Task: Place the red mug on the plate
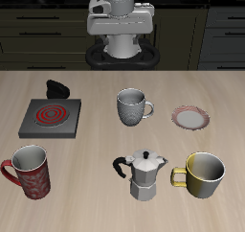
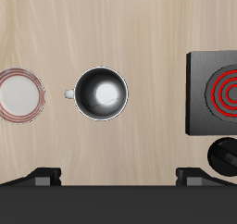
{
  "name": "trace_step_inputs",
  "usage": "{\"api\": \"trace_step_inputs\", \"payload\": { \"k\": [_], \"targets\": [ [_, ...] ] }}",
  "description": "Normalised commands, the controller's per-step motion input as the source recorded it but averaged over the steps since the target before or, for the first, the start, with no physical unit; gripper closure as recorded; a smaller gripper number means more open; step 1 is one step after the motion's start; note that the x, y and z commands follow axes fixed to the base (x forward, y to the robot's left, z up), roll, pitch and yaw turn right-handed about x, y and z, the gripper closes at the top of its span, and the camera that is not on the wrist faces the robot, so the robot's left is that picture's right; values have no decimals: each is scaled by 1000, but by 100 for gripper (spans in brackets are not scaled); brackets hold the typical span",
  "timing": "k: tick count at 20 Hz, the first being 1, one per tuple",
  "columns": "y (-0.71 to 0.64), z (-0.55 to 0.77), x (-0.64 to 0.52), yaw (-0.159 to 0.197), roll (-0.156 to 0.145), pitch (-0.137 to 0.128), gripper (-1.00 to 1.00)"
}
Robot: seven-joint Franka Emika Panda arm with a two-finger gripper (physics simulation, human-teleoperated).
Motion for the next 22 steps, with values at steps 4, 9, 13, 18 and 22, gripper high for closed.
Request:
{"api": "trace_step_inputs", "payload": {
  "k": [4, 9, 13, 18, 22],
  "targets": [
    [-293, 191, 279, -18, 0, -20, -100],
    [-248, 74, 268, -23, 16, 21, -100],
    [-157, 12, 291, 2, 25, 10, -100],
    [-214, 0, 351, 25, 16, 13, -100],
    [-171, -14, 363, 16, 30, 40, -100]
  ]
}}
